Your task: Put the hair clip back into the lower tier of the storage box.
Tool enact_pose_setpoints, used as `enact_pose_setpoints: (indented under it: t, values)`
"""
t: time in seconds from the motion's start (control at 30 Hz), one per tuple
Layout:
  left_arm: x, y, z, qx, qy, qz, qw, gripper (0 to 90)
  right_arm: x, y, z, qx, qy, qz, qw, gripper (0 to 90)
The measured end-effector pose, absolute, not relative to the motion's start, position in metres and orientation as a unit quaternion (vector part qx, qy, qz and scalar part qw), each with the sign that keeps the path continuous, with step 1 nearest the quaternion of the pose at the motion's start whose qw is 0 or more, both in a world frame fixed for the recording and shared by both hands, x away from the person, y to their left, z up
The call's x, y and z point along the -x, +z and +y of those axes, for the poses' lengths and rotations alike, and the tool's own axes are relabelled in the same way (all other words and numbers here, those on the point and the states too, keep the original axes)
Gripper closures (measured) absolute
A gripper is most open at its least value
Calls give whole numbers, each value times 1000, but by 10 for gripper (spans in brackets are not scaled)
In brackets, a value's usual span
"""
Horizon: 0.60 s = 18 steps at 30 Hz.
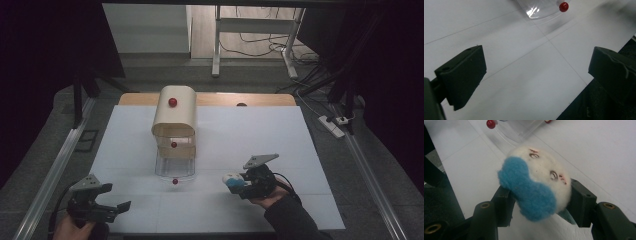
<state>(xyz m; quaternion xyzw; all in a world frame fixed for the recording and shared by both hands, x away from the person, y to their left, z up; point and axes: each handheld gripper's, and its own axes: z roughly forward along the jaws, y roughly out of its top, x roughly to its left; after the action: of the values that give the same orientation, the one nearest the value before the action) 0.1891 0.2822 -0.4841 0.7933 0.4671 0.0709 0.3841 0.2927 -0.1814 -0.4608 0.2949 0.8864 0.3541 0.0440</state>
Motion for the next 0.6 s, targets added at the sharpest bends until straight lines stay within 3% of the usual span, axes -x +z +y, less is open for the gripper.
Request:
enact_pose_setpoints:
  t: [0.6]
  values:
    - [-190,-484,282,-794,69,467,384,17,-301,-451,-151,-257,376,890,35,434]
